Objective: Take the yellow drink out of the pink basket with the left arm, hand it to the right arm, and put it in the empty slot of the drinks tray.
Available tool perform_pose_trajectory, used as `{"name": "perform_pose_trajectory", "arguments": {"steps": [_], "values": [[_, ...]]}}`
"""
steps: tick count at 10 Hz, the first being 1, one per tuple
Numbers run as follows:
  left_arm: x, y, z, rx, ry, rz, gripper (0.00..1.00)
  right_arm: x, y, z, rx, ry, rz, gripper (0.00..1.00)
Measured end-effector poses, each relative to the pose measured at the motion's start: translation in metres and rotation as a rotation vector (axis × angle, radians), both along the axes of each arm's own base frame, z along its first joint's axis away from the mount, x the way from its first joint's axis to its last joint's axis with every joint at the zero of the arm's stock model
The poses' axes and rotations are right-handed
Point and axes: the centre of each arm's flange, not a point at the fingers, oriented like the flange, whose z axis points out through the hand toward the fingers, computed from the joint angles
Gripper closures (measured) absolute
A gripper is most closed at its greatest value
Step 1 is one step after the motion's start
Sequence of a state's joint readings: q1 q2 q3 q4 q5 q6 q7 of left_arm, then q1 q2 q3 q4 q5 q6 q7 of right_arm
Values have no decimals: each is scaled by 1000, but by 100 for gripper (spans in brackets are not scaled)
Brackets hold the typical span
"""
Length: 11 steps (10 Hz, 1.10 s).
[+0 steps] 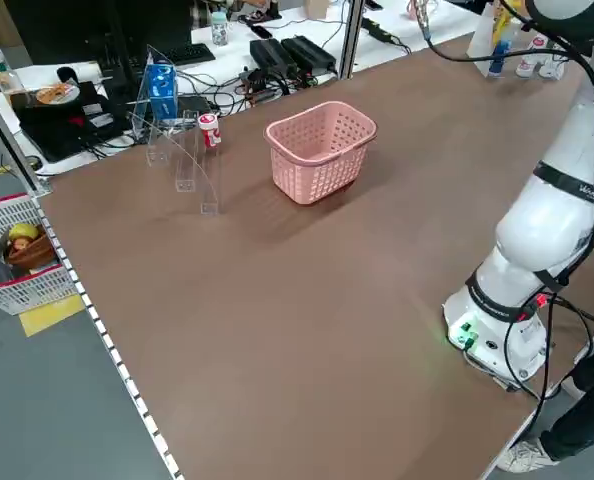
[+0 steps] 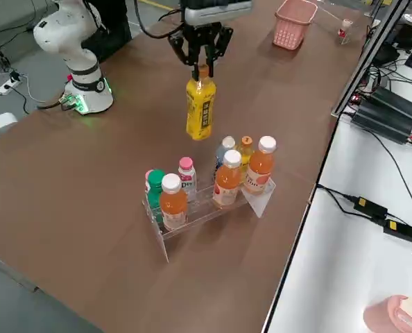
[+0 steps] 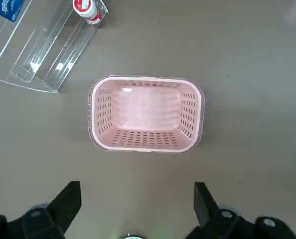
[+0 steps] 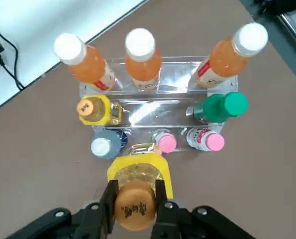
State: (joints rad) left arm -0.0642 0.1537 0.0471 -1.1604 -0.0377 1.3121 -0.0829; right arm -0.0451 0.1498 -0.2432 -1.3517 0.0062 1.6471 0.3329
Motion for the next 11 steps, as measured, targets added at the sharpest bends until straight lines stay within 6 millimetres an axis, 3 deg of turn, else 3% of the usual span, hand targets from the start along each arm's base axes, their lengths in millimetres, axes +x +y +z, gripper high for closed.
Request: {"name": "perform_pose_trajectory", "arguments": {"steps": [2, 5, 8, 11], "values": [[0, 0, 0, 0, 0, 0, 0, 4, -13, -2, -11, -18, 27, 66], [0, 0, 0, 0, 0, 0, 0, 25, -34, -30, -35, -34, 25, 66], [0, 0, 0, 0, -1, 1, 0, 53, -34, -57, -52, -45, 35, 66], [0, -1, 0, 0, -2, -2, 0, 62, -33, -70, -50, -43, 19, 66]]}}
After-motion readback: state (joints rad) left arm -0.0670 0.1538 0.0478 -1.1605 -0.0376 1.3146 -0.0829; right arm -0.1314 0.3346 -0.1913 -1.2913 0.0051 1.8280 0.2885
